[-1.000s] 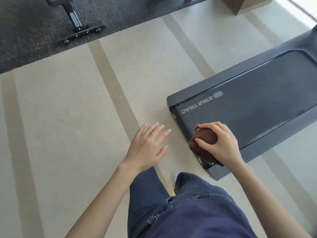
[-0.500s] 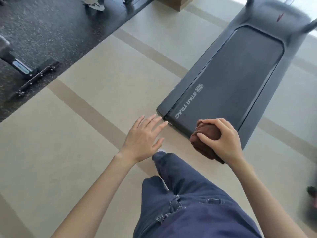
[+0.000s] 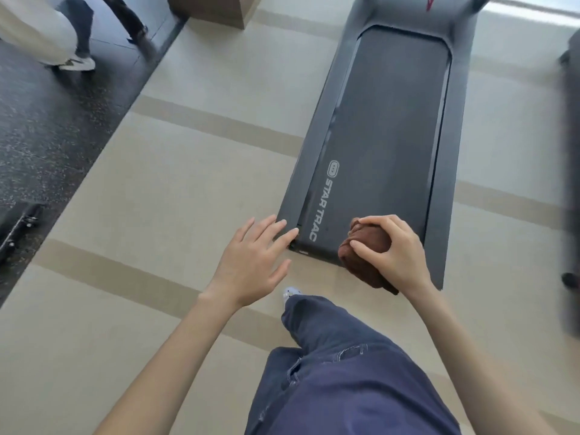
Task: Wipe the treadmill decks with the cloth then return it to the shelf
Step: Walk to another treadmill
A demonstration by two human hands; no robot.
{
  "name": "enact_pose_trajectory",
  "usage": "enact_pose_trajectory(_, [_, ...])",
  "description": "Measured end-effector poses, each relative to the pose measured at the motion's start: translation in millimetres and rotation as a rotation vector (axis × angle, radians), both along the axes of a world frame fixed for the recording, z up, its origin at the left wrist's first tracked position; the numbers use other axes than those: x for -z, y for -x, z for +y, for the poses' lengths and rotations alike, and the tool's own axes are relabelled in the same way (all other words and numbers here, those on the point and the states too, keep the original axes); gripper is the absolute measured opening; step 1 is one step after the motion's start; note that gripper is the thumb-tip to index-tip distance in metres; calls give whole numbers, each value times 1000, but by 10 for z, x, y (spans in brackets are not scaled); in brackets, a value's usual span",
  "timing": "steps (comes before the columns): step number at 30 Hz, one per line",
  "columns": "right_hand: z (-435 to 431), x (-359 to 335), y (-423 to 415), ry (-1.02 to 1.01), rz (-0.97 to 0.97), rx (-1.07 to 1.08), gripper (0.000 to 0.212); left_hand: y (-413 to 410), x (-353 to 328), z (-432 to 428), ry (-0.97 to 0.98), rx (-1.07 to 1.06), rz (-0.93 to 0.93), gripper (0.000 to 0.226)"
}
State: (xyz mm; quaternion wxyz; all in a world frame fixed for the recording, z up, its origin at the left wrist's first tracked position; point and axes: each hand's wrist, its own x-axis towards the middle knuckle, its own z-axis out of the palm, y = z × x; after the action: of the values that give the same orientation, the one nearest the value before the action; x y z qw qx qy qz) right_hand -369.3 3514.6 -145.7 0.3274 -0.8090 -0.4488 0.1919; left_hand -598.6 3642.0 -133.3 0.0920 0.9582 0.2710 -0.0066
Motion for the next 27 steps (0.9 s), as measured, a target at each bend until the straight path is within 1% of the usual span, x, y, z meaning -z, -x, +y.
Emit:
enact_pose_trajectory(5, [511, -89, -66, 3, -31, 33, 31, -243, -24, 638, 7, 104, 4, 49])
enact_pose_trajectory(8, [683, -133, -58, -34, -31, 139, 31, -344, 1, 940, 25, 180, 23, 50])
enact_pose_trajectory(14, [1041, -109, 68, -37, -37, 333, 31, -525, 37, 1613, 11, 353, 6, 51])
enact_pose_trajectory(18, [1475, -25, 386, -60, 25, 461, 33, -396, 41, 2096, 39, 442, 8, 51])
enact_pose_trajectory(23, [2193, -26, 1057, -54, 72, 523, 31, -6, 29, 2977, 76, 526, 60, 48])
enact_pose_trajectory(25, [2393, -18, 1266, -40, 104, 554, 31, 89, 14, 3309, 71, 553, 60, 50])
enact_pose_trajectory(27, [2513, -9, 1413, -11, 97, 607, 32, 83, -1, 3594, 76, 601, 60, 53])
